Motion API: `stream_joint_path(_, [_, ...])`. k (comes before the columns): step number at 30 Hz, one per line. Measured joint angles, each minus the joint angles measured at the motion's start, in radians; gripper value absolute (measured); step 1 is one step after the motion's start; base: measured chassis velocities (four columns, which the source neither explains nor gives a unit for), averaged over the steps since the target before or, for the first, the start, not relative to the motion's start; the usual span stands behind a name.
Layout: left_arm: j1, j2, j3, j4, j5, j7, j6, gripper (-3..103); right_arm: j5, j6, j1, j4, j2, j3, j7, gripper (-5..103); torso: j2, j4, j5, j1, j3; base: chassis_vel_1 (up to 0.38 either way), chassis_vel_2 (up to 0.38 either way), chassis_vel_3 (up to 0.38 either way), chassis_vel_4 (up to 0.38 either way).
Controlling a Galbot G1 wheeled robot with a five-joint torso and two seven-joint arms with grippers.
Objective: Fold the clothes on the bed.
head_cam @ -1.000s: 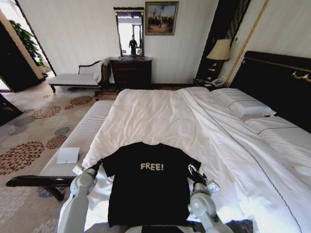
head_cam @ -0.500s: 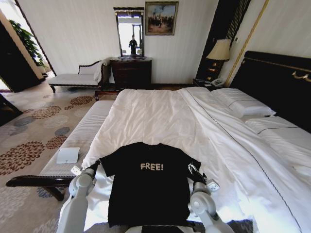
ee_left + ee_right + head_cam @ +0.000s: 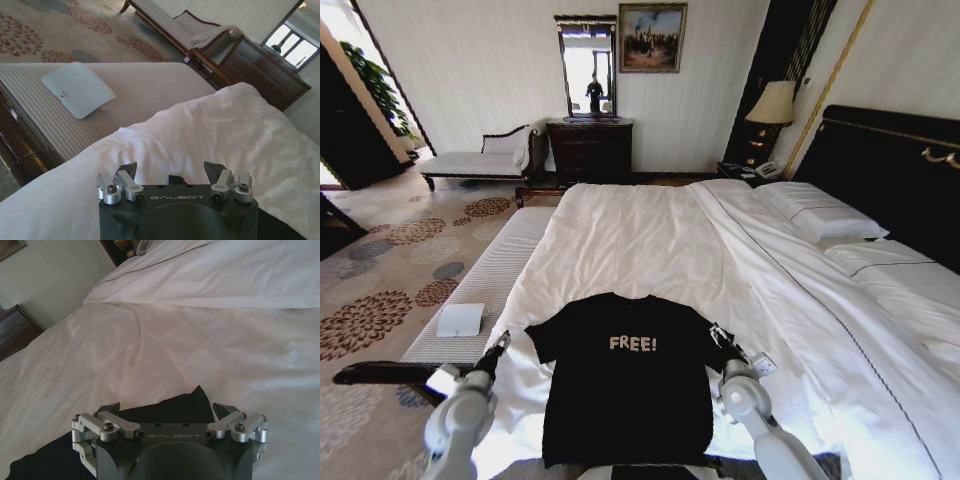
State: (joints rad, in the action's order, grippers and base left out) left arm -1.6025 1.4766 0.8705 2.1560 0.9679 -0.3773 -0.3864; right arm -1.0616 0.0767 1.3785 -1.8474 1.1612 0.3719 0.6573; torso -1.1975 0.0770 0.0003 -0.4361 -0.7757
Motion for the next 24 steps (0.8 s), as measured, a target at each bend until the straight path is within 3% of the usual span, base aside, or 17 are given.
stream_joint_path(1, [0.0,0.0,0.0,0.0,0.0,0.0,0.0,80,0.0,0.0,0.0,0.0,0.0,0.0,0.0,100,0.0,0.0,0.0,0.0,0.0,0.0,0.0,0.0,0.0])
stream_joint_path(4, [-0.074,0.036,-0.023,0.103,-0.041,0.012,0.015,95,-0.001,0.025,0.005,0.04,-0.005,0.008,-0.045,100,0.0,0.0001,0.0001,0.0,0.0,0.0,0.0,0.0,0.0])
stream_joint_path(8, [-0.115,0.062,-0.056,0.162,-0.09,0.011,0.024,100,-0.034,0.04,0.002,0.063,-0.014,0.018,-0.077,100,0.0,0.0003,0.0,0.0,0.0,0.0,0.0,0.0,0.0])
stream_joint_path(13, [-0.137,0.084,-0.086,0.187,-0.115,-0.002,0.024,100,-0.08,0.042,-0.018,0.084,-0.019,0.027,-0.087,102,0.0,0.0001,-0.0003,0.0,0.0,0.0,0.0,0.0,0.0])
stream_joint_path(24, [-0.137,0.087,-0.088,0.206,-0.124,-0.024,0.011,100,-0.114,0.033,-0.067,0.178,-0.029,0.011,-0.132,83,0.0,0.0001,-0.0002,0.0,0.0,0.0,0.0,0.0,0.0])
